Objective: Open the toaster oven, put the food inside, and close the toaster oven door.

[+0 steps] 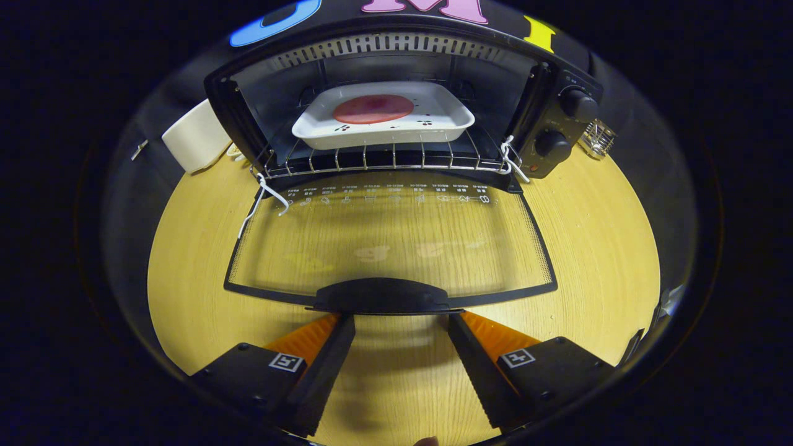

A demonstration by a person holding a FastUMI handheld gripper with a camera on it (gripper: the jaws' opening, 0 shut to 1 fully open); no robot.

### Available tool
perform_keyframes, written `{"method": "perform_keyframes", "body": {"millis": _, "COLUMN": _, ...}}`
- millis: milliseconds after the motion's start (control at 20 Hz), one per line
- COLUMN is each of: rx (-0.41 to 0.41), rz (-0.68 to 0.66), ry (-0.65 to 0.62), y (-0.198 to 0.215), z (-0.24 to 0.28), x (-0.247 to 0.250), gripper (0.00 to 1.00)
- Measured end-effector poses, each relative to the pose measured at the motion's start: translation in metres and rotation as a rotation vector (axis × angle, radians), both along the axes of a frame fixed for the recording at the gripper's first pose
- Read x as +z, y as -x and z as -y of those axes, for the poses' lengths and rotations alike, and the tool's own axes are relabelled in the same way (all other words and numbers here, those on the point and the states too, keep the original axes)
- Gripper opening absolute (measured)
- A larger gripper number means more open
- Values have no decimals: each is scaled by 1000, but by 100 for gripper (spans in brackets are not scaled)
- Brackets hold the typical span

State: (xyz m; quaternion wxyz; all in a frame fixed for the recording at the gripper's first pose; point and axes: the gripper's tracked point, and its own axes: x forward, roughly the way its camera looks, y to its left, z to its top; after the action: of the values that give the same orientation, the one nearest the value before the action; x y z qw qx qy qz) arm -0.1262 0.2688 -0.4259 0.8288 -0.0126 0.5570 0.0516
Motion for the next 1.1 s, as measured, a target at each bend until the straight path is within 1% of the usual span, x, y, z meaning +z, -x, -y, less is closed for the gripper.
{"method": "perform_keyframes", "body": {"millis": 250, "rx": 16, "rz": 30, "ry": -11, "y": 0, "z": 1, "x": 7, "gripper": 99}}
{"method": "perform_keyframes", "body": {"millis": 500, "rx": 30, "rz": 117, "ry": -17, "y": 0, "z": 4, "x": 26, "gripper": 99}}
{"method": "perform_keyframes", "body": {"millis": 700, "rx": 99, "rz": 235, "ry": 1, "y": -8, "z": 8, "x": 48, "gripper": 99}}
{"method": "perform_keyframes", "body": {"millis": 750, "rx": 100, "rz": 255, "ry": -7, "y": -10, "z": 8, "x": 53, "gripper": 99}}
{"method": "perform_keyframes", "body": {"millis": 900, "rx": 59, "rz": 305, "ry": -40, "y": -18, "z": 11, "x": 75, "gripper": 99}}
{"method": "perform_keyframes", "body": {"millis": 1100, "rx": 39, "rz": 364, "ry": -64, "y": -33, "z": 14, "x": 104, "gripper": 99}}
